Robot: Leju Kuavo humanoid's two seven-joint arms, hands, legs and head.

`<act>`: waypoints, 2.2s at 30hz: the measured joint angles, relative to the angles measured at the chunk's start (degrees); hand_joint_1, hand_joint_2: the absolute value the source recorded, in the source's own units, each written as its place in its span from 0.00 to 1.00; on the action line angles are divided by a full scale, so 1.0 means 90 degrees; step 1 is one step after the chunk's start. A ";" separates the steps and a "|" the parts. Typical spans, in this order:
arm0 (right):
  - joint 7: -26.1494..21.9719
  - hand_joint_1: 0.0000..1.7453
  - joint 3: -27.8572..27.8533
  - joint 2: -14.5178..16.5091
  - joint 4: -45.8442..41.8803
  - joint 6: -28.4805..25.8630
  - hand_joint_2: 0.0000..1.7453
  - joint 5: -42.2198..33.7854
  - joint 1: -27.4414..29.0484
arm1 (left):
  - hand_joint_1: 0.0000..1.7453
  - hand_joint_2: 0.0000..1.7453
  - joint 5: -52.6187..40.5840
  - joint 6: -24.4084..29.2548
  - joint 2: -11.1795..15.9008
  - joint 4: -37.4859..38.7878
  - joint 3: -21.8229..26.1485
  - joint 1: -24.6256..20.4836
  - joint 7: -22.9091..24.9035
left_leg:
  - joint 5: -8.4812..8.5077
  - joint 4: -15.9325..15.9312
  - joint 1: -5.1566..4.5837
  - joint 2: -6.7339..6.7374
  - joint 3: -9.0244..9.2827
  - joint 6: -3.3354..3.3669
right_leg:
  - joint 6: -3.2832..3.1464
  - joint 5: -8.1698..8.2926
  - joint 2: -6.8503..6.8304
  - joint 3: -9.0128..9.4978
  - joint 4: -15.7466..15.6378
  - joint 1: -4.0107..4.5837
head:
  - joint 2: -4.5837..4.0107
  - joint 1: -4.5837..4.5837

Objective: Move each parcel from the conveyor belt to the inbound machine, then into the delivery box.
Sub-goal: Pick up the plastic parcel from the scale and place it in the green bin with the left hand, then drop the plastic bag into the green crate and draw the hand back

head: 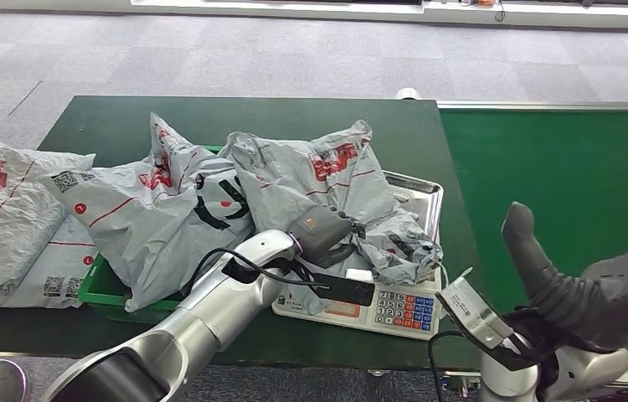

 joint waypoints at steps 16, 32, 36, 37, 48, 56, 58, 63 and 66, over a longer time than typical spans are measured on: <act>0.0190 0.00 -0.0021 0.0000 -0.0002 0.0000 1.00 0.0133 0.0006 | 1.00 1.00 -0.1544 0.3407 0.0632 -0.1519 0.0005 -0.0200 0.2123 | 0.0002 -0.0001 0.0001 0.0002 -0.0002 -0.0003 | -0.0001 0.0001 0.0005 -0.0002 0.0004 0.0002 | 0.0000 -0.0001; 0.0215 0.00 -0.0152 0.0000 0.0002 0.0000 1.00 0.0063 0.0031 | 1.00 1.00 -0.3082 0.4465 0.2793 -0.6132 0.1063 0.1075 0.4429 | 0.0004 -0.0007 0.0016 0.0011 -0.0007 -0.0009 | -0.0008 -0.0006 0.0012 -0.0010 0.0008 0.0012 | 0.0000 -0.0002; 0.0246 0.00 -0.0161 0.0000 0.0020 0.0000 1.00 0.0084 0.0032 | 1.00 1.00 -0.3084 0.4470 0.2596 -0.7443 0.2108 0.1707 0.2995 | 0.0002 -0.0003 0.0014 0.0003 -0.0012 -0.0007 | -0.0006 -0.0008 0.0006 -0.0015 0.0005 0.0008 | 0.0000 -0.0002; 0.0288 0.00 -0.0161 0.0000 0.0024 0.0000 1.00 0.0138 0.0032 | 1.00 1.00 -0.3085 0.4436 0.2410 -0.7664 0.2413 0.1843 0.2575 | 0.0001 -0.0002 0.0012 0.0001 -0.0014 -0.0005 | -0.0004 -0.0010 0.0003 -0.0015 0.0004 0.0006 | 0.0000 0.0000; 0.0498 0.00 -0.0195 0.0005 -0.0027 0.0000 1.00 0.0481 0.0053 | 1.00 1.00 -0.3099 0.1662 0.2747 -0.6387 0.1304 0.1785 0.6083 | 0.0015 -0.0002 0.0010 0.0034 0.0001 -0.0014 | -0.0018 0.0012 0.0027 -0.0014 0.0001 0.0011 | 0.0000 0.0000; 0.0552 0.00 -0.0195 0.0005 -0.0027 0.0000 1.00 0.0515 0.0054 | 1.00 1.00 -0.3099 0.1542 0.2748 -0.5692 0.0809 0.1800 0.5617 | 0.0012 -0.0002 0.0008 0.0046 -0.0006 -0.0017 | -0.0022 0.0018 0.0041 -0.0030 0.0001 0.0015 | 0.0000 0.0000; 0.0556 0.00 -0.0195 0.0005 -0.0027 0.0000 1.00 0.0515 0.0054 | 1.00 1.00 -0.3099 0.1540 0.2748 -0.5626 0.0773 0.1800 0.5614 | 0.0012 -0.0003 0.0008 0.0046 -0.0007 -0.0017 | -0.0023 0.0017 0.0041 -0.0031 0.0001 0.0018 | 0.0000 0.0000; 0.0556 0.00 -0.0195 0.0005 -0.0027 0.0000 1.00 0.0515 0.0054 | 1.00 1.00 -0.3099 0.1540 0.2748 -0.5515 0.0712 0.1799 0.5614 | 0.0012 -0.0003 0.0008 0.0046 -0.0007 -0.0018 | -0.0024 0.0017 0.0041 -0.0031 0.0001 0.0019 | 0.0000 0.0000; 0.0554 0.00 -0.0195 0.0005 -0.0027 0.0000 1.00 0.0515 0.0054 | 1.00 1.00 -0.3099 0.1516 0.2745 -0.5457 0.0690 0.1798 0.5551 | 0.0012 -0.0003 0.0009 0.0046 -0.0007 -0.0018 | -0.0024 0.0017 0.0040 -0.0030 0.0001 0.0018 | 0.0000 0.0000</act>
